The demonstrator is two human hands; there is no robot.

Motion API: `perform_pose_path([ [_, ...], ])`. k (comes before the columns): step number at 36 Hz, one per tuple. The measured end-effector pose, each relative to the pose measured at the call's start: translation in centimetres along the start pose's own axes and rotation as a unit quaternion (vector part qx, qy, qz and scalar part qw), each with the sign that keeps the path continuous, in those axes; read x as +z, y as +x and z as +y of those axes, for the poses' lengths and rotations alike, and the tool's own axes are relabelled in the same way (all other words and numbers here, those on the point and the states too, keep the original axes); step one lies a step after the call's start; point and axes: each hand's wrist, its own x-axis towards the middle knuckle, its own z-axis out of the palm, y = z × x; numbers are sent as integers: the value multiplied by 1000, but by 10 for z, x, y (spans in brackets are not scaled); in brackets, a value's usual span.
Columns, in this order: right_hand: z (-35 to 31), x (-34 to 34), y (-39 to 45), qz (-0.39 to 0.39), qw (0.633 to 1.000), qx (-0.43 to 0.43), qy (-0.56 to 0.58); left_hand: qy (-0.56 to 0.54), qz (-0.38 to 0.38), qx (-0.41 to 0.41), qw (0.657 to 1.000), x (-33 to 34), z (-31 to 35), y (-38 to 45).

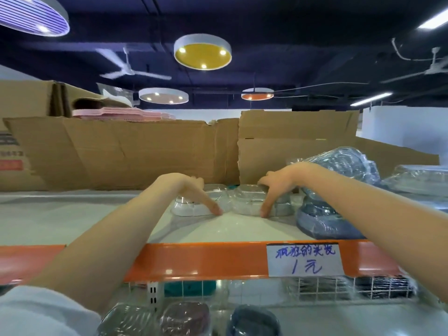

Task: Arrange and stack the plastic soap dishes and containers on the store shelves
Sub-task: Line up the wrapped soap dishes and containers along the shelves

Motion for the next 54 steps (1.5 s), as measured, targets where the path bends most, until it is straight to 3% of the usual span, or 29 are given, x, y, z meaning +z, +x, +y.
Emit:
perform_pose_path([
  [3, -4, 1, -2, 35, 999, -13, -10, -3, 38, 0, 999, 0, 1, -8],
  [12, -21, -2, -31, 259, 961, -47, -85, 40, 275, -31, 960, 6, 1, -54],
  [19, -24, -6, -69, 372, 920, -48, -114, 63, 380, -56, 921, 2, 12, -102],
  [29, 2, 14, -148, 456, 885, -20, -91, 24, 472, -30, 881, 10, 68, -157],
  [37, 46, 74, -213, 424, 904, -11, -52, 13, 489, 18, 872, 58, 130, -187],
  [44, 67, 130, -248, 377, 924, -32, -64, 49, 440, 53, 895, 109, 165, -206],
  [50, 85, 185, -266, 394, 912, -46, -109, 60, 426, 80, 899, 161, 185, -213],
  [52, 92, 209, -264, 403, 909, -47, -95, 63, 392, 87, 914, 180, 190, -212],
  [54, 95, 231, -261, 365, 924, -54, -104, 77, 333, 91, 935, 200, 198, -208],
])
